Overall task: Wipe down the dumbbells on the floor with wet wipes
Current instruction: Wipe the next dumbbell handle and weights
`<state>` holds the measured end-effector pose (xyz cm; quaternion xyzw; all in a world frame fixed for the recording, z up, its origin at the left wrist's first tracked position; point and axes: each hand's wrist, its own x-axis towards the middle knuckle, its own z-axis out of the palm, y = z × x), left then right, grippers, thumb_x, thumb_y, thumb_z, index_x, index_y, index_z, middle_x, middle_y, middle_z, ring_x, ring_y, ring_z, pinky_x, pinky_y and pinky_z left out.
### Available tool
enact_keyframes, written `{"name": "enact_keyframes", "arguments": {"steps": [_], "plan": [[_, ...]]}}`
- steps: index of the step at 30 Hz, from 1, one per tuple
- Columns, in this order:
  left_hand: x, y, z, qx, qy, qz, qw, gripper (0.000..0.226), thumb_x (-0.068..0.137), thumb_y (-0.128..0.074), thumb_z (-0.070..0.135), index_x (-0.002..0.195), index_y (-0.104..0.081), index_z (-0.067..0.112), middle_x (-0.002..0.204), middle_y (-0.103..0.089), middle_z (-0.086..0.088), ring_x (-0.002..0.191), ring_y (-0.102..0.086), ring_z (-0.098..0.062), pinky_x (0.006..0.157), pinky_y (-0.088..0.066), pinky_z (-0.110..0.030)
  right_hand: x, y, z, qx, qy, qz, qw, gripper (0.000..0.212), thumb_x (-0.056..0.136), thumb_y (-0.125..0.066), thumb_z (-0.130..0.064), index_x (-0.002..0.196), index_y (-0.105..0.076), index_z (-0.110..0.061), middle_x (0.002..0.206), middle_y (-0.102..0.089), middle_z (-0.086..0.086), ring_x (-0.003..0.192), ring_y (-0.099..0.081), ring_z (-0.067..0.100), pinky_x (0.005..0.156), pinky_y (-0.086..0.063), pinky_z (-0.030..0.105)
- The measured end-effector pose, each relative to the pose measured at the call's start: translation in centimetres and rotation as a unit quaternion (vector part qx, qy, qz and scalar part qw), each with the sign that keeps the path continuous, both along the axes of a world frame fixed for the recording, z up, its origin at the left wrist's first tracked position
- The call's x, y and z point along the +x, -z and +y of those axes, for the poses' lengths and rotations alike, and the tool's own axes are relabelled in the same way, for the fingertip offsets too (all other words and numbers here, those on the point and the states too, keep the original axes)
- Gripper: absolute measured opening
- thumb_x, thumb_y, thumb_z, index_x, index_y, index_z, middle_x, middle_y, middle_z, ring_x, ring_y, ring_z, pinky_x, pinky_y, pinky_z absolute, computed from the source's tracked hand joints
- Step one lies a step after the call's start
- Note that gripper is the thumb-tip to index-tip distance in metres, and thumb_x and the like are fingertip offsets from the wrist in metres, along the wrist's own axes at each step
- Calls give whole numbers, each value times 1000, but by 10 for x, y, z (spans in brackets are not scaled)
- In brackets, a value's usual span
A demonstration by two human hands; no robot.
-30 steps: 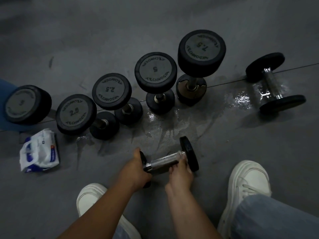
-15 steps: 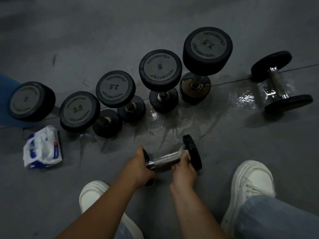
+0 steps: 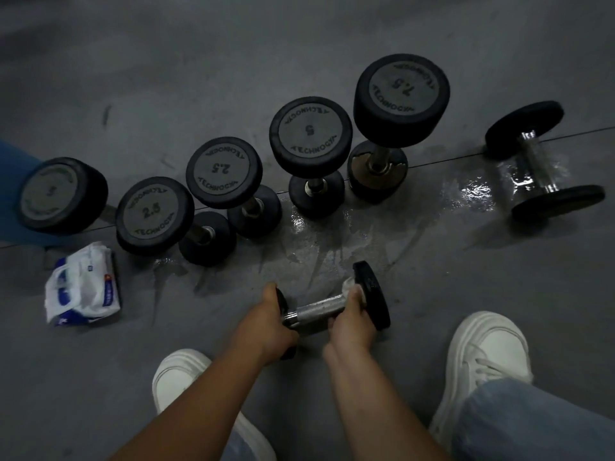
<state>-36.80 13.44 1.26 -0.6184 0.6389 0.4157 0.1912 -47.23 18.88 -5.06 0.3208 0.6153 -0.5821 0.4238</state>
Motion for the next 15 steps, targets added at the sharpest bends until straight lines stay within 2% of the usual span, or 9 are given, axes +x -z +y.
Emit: {"name": "enact_keyframes", "arguments": {"steps": [4, 8, 10, 12, 13, 15], "plan": [[0, 1, 2, 1, 5, -2, 1000, 97, 78, -73, 15, 152, -11, 20, 121, -56, -10, 99, -58, -24, 76, -46, -26, 7, -3, 17, 3, -6, -6, 1000, 39, 99, -51, -32, 129, -56, -7, 118, -63, 16, 97, -61, 21, 87, -49, 33], [-1, 5, -4, -4, 12, -7, 1000, 95, 76, -74, 15, 151, -15, 19, 115, -57, -10, 96, -59, -25, 77, -49, -27, -2, -2, 5, -24, -18, -31, 999, 43, 93, -57, -42, 128, -57, -16, 118, -63, 5, 105, -60, 19, 73, -48, 26], [0, 7, -10, 4, 6, -10, 1000, 100, 74, -75, 16, 152, -13, 21, 118, -56, -11, 99, -61, -28, 79, -55, -32, -2, -4, 5, -29, -25, -27, 999, 42, 94, -56, -39, 128, -56, -14, 113, -63, 9, 110, -58, 21, 79, -48, 28], [3, 7, -9, -2, -5, -2, 1000, 111, 74, -77, 18, 156, -3, 23, 125, -58, -14, 102, -62, -29, 81, -55, -33, 0, -6, 11, -33, -26, -26, 999, 43, 95, -55, -37, 131, -54, -14, 109, -62, 6, 113, -57, 23, 85, -46, 30], [5, 8, -4, -32, -22, 9, 999, 113, 75, -78, 20, 157, 0, 23, 125, -60, -14, 102, -63, -28, 81, -52, -32, 0, -7, 12, -41, -26, -35, 998, 43, 95, -55, -38, 132, -52, -15, 108, -62, 5, 112, -56, 22, 87, -44, 31], [6, 8, 13, -104, -78, 43, 991, 107, 79, -77, 20, 156, -4, 24, 124, -64, -11, 105, -64, -29, 81, -48, -28, -4, -3, 4, -77, -12, -71, 994, 41, 94, -55, -38, 130, -53, -17, 119, -61, 4, 110, -55, 19, 90, -42, 31]]}}
